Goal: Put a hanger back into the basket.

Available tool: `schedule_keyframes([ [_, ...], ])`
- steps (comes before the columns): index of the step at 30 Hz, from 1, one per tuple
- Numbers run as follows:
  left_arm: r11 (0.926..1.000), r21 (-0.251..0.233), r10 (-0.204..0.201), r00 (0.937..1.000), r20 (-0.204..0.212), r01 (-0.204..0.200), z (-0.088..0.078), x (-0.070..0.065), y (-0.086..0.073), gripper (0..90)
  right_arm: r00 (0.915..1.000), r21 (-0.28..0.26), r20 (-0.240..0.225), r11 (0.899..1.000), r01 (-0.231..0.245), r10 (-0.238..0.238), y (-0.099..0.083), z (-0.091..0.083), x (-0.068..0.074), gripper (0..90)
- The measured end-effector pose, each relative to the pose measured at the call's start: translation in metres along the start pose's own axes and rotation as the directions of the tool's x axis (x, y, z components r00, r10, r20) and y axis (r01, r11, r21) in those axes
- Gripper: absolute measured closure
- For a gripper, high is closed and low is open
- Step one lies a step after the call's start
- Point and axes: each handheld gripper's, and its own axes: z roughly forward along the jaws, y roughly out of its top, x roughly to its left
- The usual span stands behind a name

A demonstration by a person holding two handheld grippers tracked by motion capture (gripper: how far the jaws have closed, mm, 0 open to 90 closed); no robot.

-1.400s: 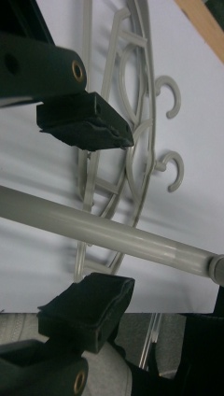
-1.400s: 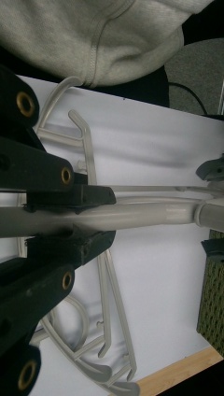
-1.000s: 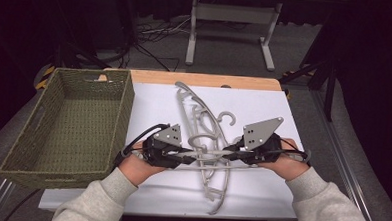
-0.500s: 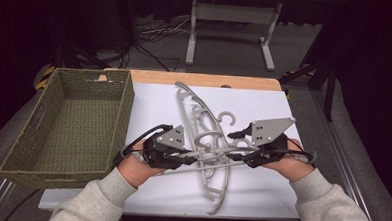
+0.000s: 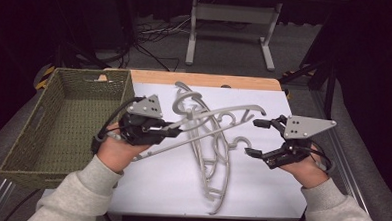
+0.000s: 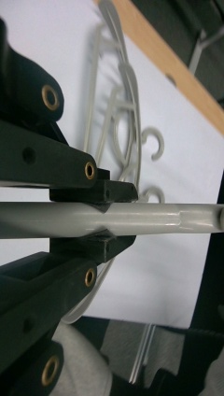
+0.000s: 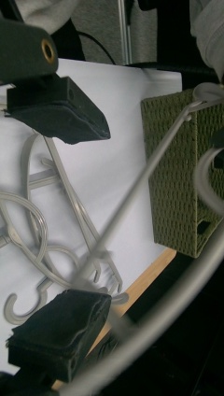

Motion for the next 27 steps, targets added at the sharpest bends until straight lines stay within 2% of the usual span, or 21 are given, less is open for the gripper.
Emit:
schedule_keyframes([
  [2,0.9994,-0.013,-0.033,0.9986,-0.041,0.033,-0.014,0.007,-0.002,79.7,0.9997,-0.007,-0.002,1.000,-0.026,0.026,-0.005,0.000,-0.002,17.5],
  [3,0.9994,-0.013,-0.033,0.9986,-0.041,0.033,-0.014,0.007,-0.002,79.7,0.9997,-0.007,-0.002,1.000,-0.026,0.026,-0.005,0.000,-0.002,17.5],
  [4,0.9989,-0.018,-0.044,0.9972,-0.061,0.043,-0.021,0.011,-0.003,79.7,0.9992,-0.007,0.001,0.999,-0.039,0.039,-0.008,0.000,-0.002,17.0],
  [8,0.9949,-0.041,-0.097,0.9855,-0.139,0.092,-0.050,0.027,-0.014,79.7,0.9976,0.003,-0.009,0.998,-0.069,0.069,-0.017,0.004,-0.004,16.8],
  [11,0.9920,-0.045,-0.125,0.9721,-0.199,0.118,-0.069,0.039,-0.025,79.6,0.9960,0.012,-0.019,0.996,-0.088,0.088,-0.022,0.007,-0.005,16.7],
  [14,0.9874,-0.044,-0.159,0.9527,-0.259,0.152,-0.089,0.049,-0.040,79.6,0.9948,0.027,-0.021,0.995,-0.099,0.100,-0.027,0.012,-0.006,16.3],
  [15,0.9874,-0.044,-0.159,0.9527,-0.259,0.152,-0.089,0.049,-0.040,79.6,0.9945,0.029,-0.021,0.994,-0.102,0.103,-0.028,0.013,-0.006,15.8],
  [17,0.9822,-0.047,-0.188,0.9374,-0.293,0.182,-0.100,0.056,-0.051,79.6,0.9936,0.039,-0.019,0.993,-0.110,0.111,-0.030,0.015,-0.007,14.6],
  [19,0.9796,-0.053,-0.201,0.9286,-0.312,0.194,-0.106,0.061,-0.058,79.6,0.9918,0.053,-0.022,0.991,-0.124,0.126,-0.031,0.018,-0.009,13.2],
  [22,0.9735,-0.052,-0.227,0.9117,-0.343,0.223,-0.114,0.069,-0.070,79.6,0.9896,0.067,-0.020,0.988,-0.141,0.142,-0.032,0.020,-0.010,14.3],
  [23,0.9702,-0.056,-0.240,0.9043,-0.353,0.236,-0.117,0.073,-0.075,79.6,0.9889,0.075,-0.023,0.987,-0.144,0.146,-0.032,0.020,-0.010,15.4],
  [24,0.9702,-0.056,-0.240,0.9043,-0.353,0.236,-0.117,0.073,-0.075,79.6,0.9889,0.075,-0.023,0.987,-0.144,0.146,-0.032,0.020,-0.010,15.4],
  [27,0.9620,-0.057,-0.268,0.8843,-0.382,0.267,-0.124,0.082,-0.087,79.6,0.9870,0.082,-0.022,0.984,-0.157,0.159,-0.034,0.020,-0.010,15.9],
])
